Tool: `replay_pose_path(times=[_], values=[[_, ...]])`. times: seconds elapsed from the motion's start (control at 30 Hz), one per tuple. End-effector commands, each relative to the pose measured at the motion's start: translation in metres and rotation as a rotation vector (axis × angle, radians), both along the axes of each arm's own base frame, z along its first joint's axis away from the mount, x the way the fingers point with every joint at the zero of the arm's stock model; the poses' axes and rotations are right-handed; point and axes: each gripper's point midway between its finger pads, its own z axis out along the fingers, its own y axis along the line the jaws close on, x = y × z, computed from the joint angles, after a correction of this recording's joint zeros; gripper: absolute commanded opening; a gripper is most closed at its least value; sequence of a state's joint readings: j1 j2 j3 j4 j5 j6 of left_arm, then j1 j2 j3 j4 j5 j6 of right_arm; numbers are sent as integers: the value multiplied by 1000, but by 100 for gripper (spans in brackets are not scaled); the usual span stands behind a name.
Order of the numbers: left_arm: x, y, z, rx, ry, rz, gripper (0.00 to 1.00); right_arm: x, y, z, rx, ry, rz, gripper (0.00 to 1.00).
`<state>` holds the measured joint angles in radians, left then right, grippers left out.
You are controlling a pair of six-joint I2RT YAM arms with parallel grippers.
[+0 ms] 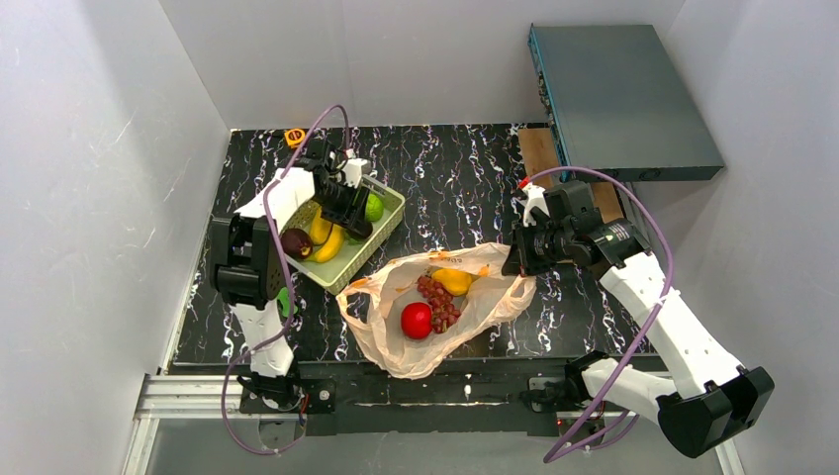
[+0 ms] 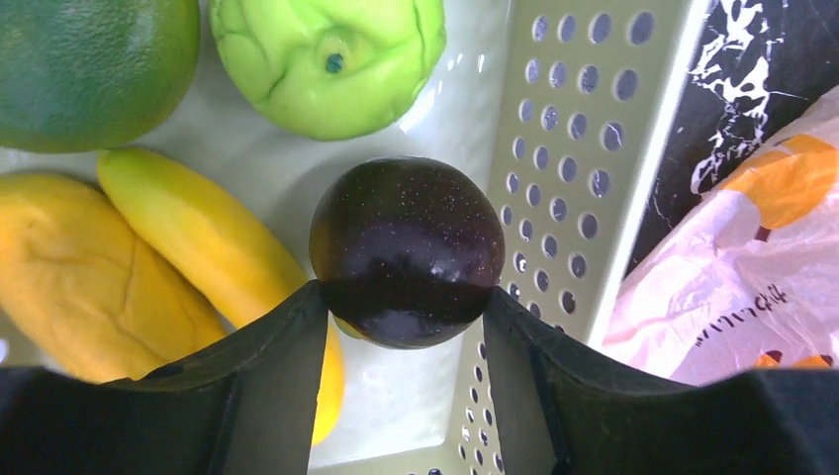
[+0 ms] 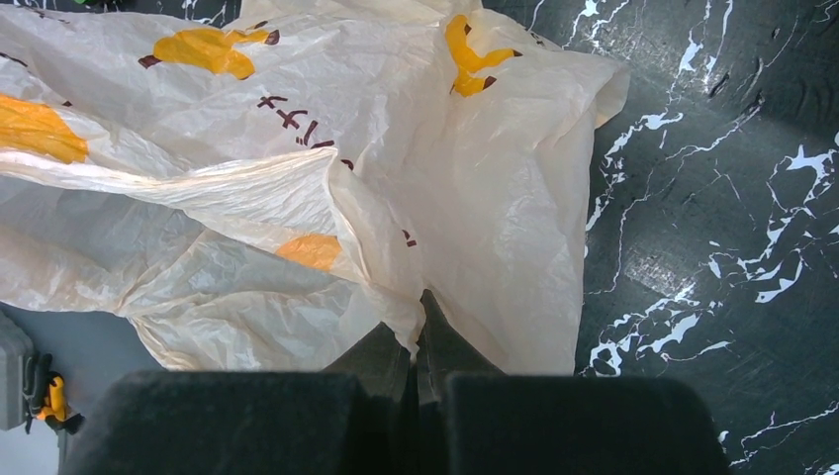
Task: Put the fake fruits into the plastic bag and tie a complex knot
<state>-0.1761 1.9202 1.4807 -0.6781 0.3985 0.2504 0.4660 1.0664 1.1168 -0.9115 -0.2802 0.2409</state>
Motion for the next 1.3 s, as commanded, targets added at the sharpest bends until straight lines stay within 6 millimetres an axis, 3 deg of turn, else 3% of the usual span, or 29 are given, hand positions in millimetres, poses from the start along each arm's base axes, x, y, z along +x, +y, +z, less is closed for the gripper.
replay_pose_path(times=[0.0, 0.17, 0.23, 0.3, 0.4, 0.53, 0.63, 0.7, 0.77, 0.83, 0.9, 1.0, 1.03, 1.07, 1.17, 1.27], values=[[-3, 0, 60, -19, -133, -23, 30, 4, 5, 17, 33, -52, 25, 1], [-4, -2, 88, -40, -189, -33, 25, 4, 6, 18, 36, -53, 29, 1], [-5, -6, 109, -68, -225, -38, 24, 5, 6, 19, 38, -57, 30, 1], [-7, -15, 139, -133, -279, -56, 23, 7, 7, 20, 41, -59, 25, 1], [-22, -37, 209, -257, -415, -131, 22, 8, 9, 22, 48, -60, 19, 1], [-79, -80, 283, -406, -565, -345, 21, 15, 14, 31, 66, -71, 11, 1], [-139, -110, 308, -496, -614, -564, 21, 21, 18, 40, 83, -74, 0, 1], [-181, -127, 306, -510, -611, -705, 21, 24, 22, 45, 99, -71, -3, 1], [-220, -143, 289, -498, -579, -852, 21, 26, 25, 49, 114, -68, -5, 1], [-238, -149, 263, -443, -531, -920, 21, 28, 27, 53, 124, -70, -5, 1], [-238, -151, 228, -346, -483, -942, 21, 29, 29, 56, 129, -73, -1, 1], [-216, -146, 182, -180, -471, -922, 21, 27, 28, 55, 131, -72, 3, 1], [-206, -144, 167, -122, -482, -910, 25, 25, 27, 54, 128, -68, 2, 1], [-198, -142, 156, -73, -490, -911, 35, 24, 27, 53, 128, -67, 2, 1], [-195, -143, 154, -71, -517, -922, 69, 21, 24, 50, 124, -67, -2, 1], [-207, -152, 171, -168, -534, -938, 78, 20, 23, 46, 118, -65, -7, 1]])
